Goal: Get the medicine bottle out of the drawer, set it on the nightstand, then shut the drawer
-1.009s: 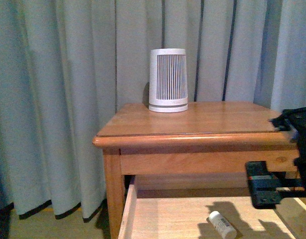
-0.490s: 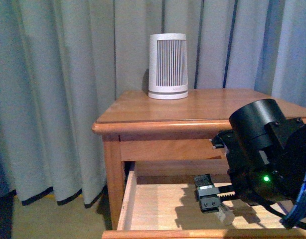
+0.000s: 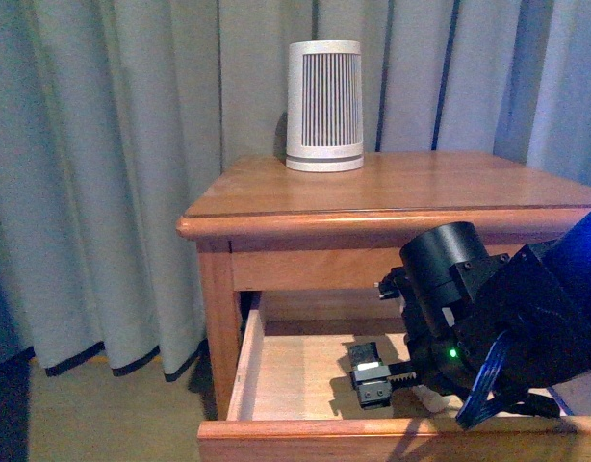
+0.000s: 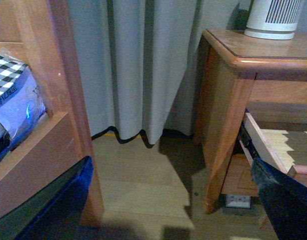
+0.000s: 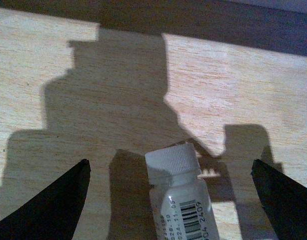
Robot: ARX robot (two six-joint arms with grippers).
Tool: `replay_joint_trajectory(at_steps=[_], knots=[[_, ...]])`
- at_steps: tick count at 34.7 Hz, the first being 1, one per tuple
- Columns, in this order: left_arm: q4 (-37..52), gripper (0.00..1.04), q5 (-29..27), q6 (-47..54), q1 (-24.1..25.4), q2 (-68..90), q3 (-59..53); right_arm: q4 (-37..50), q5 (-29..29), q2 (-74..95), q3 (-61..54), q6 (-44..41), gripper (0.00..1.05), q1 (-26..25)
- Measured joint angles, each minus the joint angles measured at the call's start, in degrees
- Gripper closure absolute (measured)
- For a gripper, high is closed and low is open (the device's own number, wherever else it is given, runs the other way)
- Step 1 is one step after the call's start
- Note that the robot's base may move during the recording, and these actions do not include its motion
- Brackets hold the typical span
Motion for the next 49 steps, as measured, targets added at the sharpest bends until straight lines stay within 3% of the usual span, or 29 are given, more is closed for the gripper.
replay_joint_trajectory(at_steps=[10,25,33,43,46,49], knots=[[0.0,0.07,0.0,0.0,0.0,0.0,0.0,1.1,-0.7,3.5,2.6,2.1,0.09,-0.2],[0.0,0.07,0.0,0.0,0.0,0.0,0.0,-0.6,-0.2,2.8,2.8,4.1,0.76,-0.2],[0.0,0.07,0.0,0.0,0.0,0.0,0.0,-8.9,1.7,-5.4,0.2,10.4,0.76,-0.8],[0.0,0.07,0.0,0.0,0.0,0.0,0.0,-24.5,-4.2,-26.1,-7.6,23.8,0.76,4.7],[0.0,0.07,0.0,0.0,0.0,0.0,0.0,-25.1,-2.6,-30.3,-8.0,23.6,0.76,6.1],[0.0,0.07,0.0,0.0,0.0,0.0,0.0,-21.7,3.7,-34.5,-6.1,19.4,0.76,5.4]])
